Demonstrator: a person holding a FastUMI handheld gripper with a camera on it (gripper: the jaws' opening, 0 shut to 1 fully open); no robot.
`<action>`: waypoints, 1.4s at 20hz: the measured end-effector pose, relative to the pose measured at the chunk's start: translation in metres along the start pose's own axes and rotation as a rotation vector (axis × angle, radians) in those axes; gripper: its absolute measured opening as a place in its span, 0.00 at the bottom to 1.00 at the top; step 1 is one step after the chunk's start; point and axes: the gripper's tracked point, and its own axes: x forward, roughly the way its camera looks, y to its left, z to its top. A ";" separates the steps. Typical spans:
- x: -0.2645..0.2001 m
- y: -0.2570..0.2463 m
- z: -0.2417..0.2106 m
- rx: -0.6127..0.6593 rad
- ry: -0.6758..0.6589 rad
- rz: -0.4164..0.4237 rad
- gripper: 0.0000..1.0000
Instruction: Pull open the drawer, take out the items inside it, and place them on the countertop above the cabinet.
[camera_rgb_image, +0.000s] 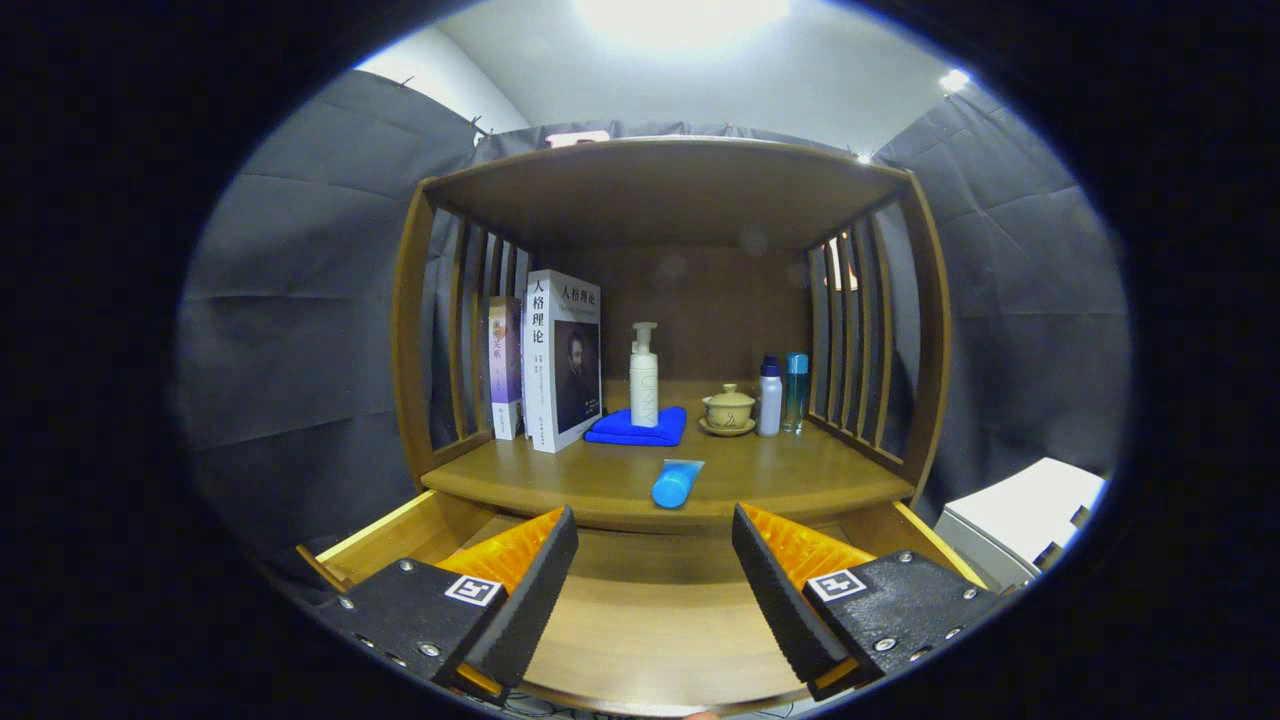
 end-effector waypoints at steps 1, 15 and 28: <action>-0.009 0.001 -0.003 0.014 -0.005 -0.005 0.95; -0.086 0.013 -0.063 -0.013 -0.043 -0.006 0.95; -0.108 0.038 -0.115 -0.038 -0.016 0.034 0.96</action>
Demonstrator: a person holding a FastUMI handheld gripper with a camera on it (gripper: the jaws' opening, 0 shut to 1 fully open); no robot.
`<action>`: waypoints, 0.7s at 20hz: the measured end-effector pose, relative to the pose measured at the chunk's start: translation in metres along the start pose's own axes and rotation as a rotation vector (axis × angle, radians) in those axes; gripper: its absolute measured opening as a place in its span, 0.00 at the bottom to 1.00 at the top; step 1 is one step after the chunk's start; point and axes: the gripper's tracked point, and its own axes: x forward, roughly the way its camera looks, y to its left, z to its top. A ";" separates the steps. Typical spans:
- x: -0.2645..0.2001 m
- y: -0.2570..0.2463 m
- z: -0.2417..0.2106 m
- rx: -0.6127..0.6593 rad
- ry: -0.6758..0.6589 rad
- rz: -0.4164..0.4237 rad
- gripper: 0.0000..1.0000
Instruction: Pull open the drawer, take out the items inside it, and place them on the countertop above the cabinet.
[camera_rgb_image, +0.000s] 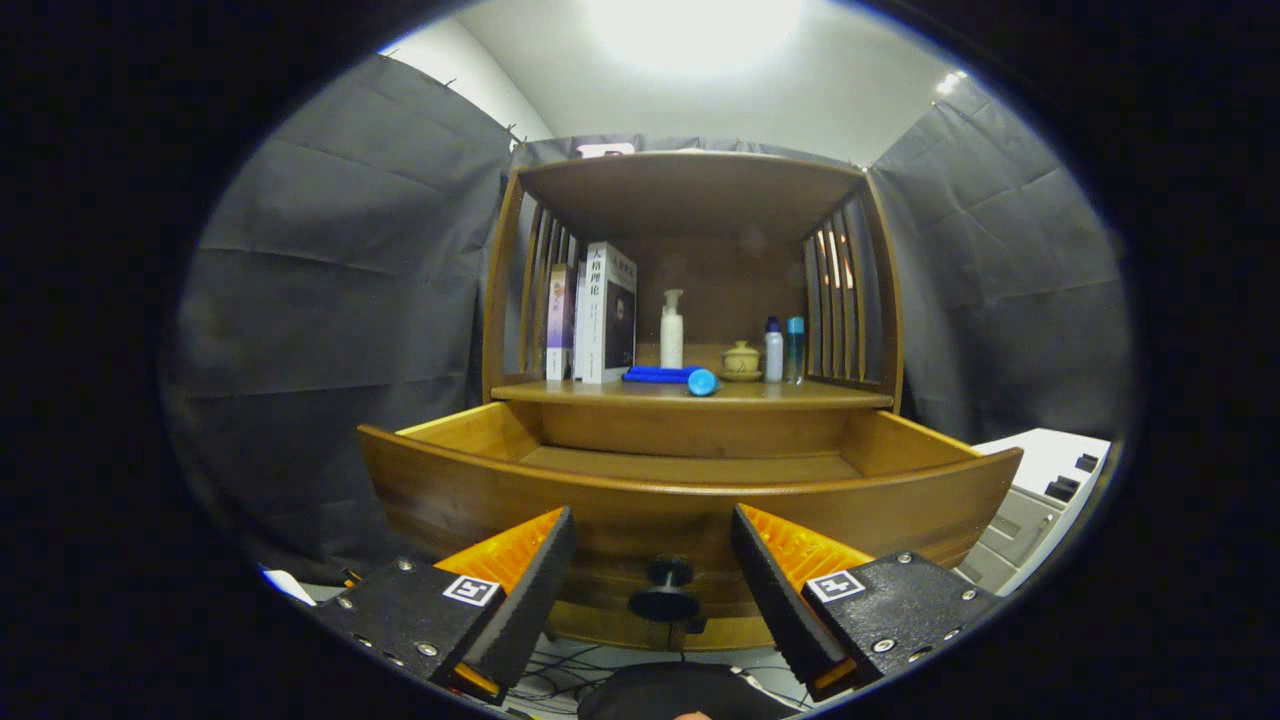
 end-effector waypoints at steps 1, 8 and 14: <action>0.005 -0.002 -0.006 -0.005 0.013 -0.011 0.96; 0.017 -0.013 -0.013 -0.008 -0.009 -0.092 0.93; 0.043 -0.021 -0.009 0.017 -0.016 -0.087 0.95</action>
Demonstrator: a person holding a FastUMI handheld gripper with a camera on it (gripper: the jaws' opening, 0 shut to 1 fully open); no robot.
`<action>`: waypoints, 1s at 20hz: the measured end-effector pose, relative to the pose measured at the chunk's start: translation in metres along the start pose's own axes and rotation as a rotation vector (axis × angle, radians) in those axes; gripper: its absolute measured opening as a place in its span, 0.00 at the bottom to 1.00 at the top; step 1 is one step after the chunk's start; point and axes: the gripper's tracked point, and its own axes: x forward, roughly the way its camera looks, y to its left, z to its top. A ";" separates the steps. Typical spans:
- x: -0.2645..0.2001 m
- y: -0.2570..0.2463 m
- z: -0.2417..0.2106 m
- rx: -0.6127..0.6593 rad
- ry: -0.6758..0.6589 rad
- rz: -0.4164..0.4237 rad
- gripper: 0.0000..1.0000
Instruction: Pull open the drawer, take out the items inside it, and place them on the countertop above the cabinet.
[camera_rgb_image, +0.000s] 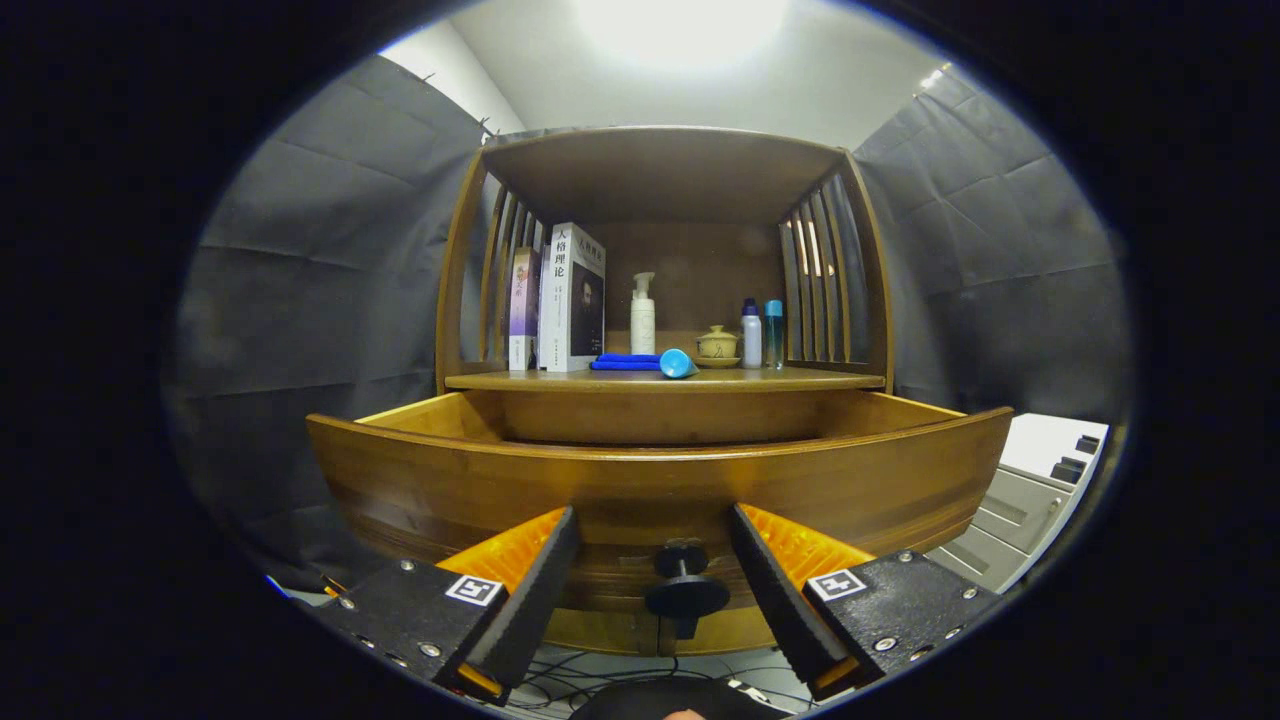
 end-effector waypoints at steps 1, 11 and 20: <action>0.003 0.000 0.002 0.001 -0.014 -0.004 0.95; 0.061 0.000 0.014 0.018 -0.009 -0.016 0.95; 0.112 0.004 0.013 0.032 0.032 -0.027 0.95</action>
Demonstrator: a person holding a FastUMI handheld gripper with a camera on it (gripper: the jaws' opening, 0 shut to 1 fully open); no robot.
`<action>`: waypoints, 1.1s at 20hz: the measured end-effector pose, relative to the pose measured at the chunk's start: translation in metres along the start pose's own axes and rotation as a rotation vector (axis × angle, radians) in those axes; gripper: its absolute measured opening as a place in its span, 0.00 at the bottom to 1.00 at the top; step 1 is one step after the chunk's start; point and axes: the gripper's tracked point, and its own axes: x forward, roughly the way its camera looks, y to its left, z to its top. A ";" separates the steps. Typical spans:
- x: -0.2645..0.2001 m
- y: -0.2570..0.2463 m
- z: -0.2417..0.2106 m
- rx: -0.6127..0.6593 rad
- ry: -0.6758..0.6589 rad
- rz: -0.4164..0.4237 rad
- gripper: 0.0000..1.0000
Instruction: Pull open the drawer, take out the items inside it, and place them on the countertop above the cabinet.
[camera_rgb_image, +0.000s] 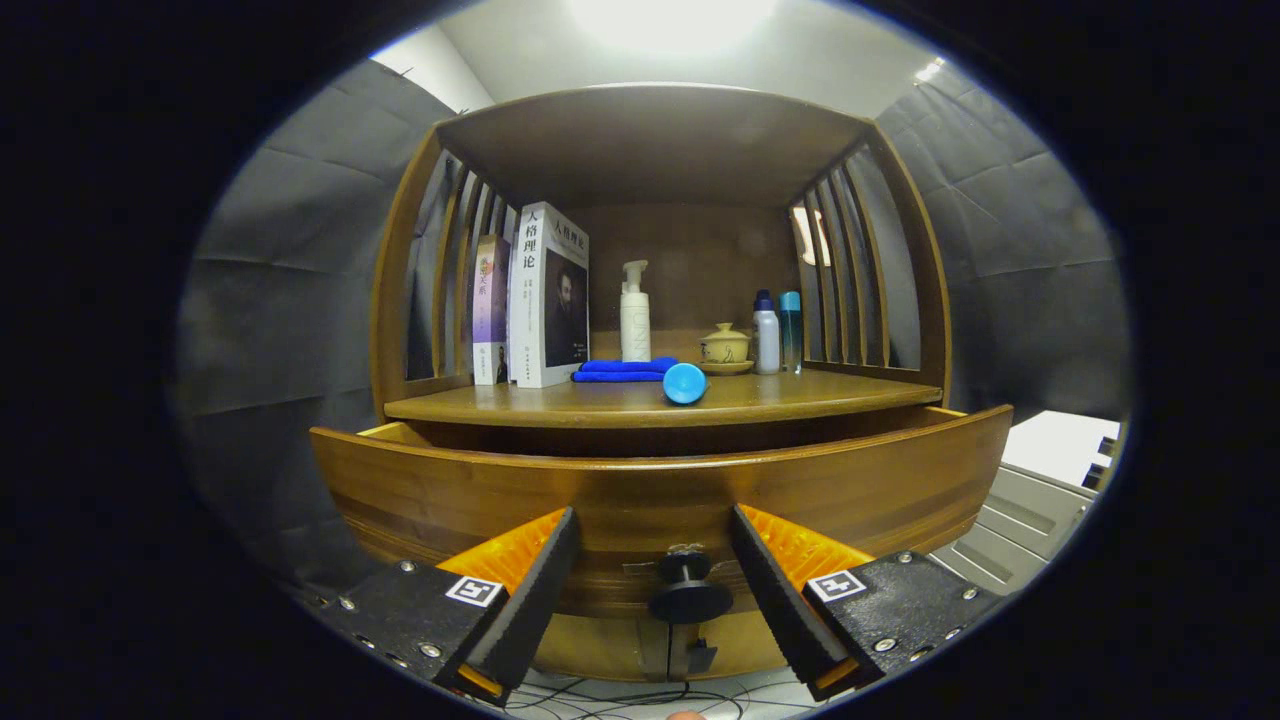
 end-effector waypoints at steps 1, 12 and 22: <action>0.006 0.000 0.001 0.000 -0.001 0.003 0.95; 0.068 -0.005 0.001 -0.064 0.006 0.013 0.95; -0.008 -0.004 0.080 -0.105 -0.132 0.097 0.95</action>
